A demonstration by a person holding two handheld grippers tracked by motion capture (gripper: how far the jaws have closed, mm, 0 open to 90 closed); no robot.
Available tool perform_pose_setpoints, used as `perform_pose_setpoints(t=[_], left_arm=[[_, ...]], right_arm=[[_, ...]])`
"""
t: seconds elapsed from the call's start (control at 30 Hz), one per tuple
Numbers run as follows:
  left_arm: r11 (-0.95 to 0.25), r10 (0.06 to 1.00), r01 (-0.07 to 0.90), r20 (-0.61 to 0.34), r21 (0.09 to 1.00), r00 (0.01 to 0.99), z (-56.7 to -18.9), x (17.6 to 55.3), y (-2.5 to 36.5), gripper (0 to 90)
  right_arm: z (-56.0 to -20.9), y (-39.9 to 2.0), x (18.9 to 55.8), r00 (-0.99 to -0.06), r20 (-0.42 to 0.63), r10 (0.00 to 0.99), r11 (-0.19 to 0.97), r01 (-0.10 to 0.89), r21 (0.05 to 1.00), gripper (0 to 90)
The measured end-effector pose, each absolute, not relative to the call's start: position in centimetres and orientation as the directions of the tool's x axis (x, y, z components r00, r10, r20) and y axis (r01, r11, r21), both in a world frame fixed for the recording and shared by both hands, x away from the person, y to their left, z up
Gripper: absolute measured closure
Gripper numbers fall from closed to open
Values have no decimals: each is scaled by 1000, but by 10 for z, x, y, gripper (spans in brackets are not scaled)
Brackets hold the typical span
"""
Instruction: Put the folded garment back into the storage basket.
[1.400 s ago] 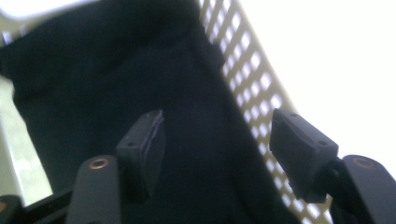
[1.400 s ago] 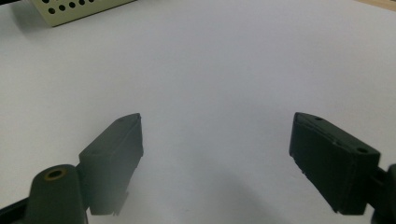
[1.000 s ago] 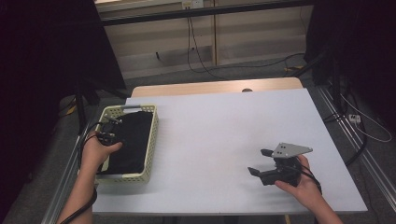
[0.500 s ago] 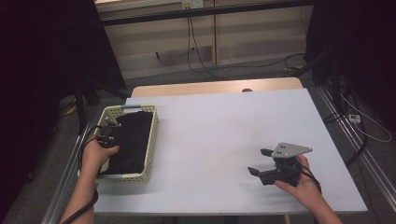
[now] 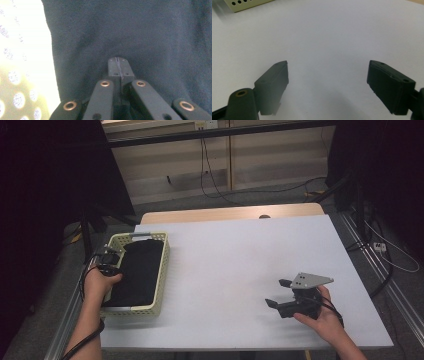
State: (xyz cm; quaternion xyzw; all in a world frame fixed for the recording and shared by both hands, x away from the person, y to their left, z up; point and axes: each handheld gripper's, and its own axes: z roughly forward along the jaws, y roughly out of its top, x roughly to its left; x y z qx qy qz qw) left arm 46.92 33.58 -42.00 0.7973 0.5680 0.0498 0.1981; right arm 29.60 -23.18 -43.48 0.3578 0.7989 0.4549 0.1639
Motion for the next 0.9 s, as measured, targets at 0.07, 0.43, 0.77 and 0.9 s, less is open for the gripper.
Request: perform_pose_setpoints(t=[0.07,0.43,0.77,0.9], left_arm=[[-286,926,888,-134,359,352,-417,469,332,900],[-302,900,862,-177,406,399,-388,463,308,652],[-345,857,813,-195,469,476,-362,451,287,467],[-368,842,792,-186,486,506,-354,447,278,443]], right_arm=[[-434,-232,296,-691,65,720,328,422,845,168],[-435,-233,295,-688,72,722,323,427,844,168],[-440,-235,297,-684,87,725,315,440,841,165],[-440,-237,297,-676,94,730,304,446,842,165]])
